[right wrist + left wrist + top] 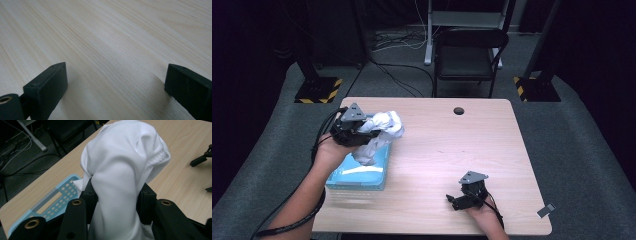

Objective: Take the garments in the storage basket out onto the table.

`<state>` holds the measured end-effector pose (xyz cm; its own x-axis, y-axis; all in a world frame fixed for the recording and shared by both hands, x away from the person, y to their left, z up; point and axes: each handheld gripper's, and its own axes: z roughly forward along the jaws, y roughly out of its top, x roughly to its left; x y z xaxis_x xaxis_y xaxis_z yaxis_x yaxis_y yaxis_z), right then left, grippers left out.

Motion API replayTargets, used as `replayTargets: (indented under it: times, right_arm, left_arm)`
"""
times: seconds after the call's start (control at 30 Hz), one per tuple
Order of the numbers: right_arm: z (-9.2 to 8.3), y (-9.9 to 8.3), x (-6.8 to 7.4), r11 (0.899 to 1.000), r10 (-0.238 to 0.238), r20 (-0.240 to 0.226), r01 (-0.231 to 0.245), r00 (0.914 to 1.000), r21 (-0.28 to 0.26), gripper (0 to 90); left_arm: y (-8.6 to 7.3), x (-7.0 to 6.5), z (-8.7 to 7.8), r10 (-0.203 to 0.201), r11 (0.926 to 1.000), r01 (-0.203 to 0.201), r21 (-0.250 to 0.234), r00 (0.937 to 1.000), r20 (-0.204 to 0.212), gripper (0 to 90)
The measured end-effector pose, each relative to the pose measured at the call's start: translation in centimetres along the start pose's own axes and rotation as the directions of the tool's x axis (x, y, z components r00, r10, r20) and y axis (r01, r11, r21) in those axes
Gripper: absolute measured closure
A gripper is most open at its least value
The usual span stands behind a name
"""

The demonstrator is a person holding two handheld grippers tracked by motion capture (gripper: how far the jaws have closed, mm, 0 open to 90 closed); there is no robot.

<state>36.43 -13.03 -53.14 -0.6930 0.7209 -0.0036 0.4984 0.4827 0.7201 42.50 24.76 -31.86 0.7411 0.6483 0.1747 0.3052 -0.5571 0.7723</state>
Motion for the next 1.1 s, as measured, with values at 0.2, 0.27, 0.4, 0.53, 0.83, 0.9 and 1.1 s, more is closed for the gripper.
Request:
replayTargets:
  times: [0.2,0.27,0.4,0.53,0.83,0.9,1.1]
  right_arm:
    - [0.0,0.0,0.0,1.000,-0.002,-0.002,0.002,1.0000,0.000,4.1]
    - [0.0,0.0,0.0,1.000,-0.003,-0.003,0.003,1.0000,0.000,4.1]
    - [0.0,0.0,0.0,1.000,-0.004,-0.004,0.004,1.0000,0.000,4.1]
    - [0.0,0.0,0.0,1.000,-0.004,-0.004,0.004,1.0000,0.000,4.1]
    - [0.0,0.0,0.0,1.000,-0.003,-0.005,0.003,1.0000,0.001,4.1]
    - [0.0,0.0,0.0,1.000,-0.004,-0.005,0.004,1.0000,0.001,4.1]
    - [0.0,0.0,0.0,1.000,-0.004,-0.005,0.004,1.0000,0.001,4.1]
  left_arm:
    - [0.7,-0.9,1.1,0.023,0.9997,-0.023,0.008,0.9995,0.021,61.3]
    - [0.9,-1.2,1.4,0.030,0.9995,-0.030,0.008,0.9991,0.029,61.3]
    - [1.4,-1.8,2.0,0.041,0.9992,-0.041,0.003,0.9980,0.048,61.3]
    - [2.0,-2.5,2.5,0.054,0.9986,-0.054,-0.002,0.9959,0.072,61.3]
    - [3.3,-4.1,3.3,0.072,0.9971,-0.069,-0.032,0.9921,0.103,61.3]
    - [3.5,-4.3,3.6,0.075,0.9968,-0.072,-0.034,0.9911,0.109,61.3]
    - [3.7,-4.9,4.3,0.078,0.9967,-0.075,-0.032,0.9889,0.126,61.3]
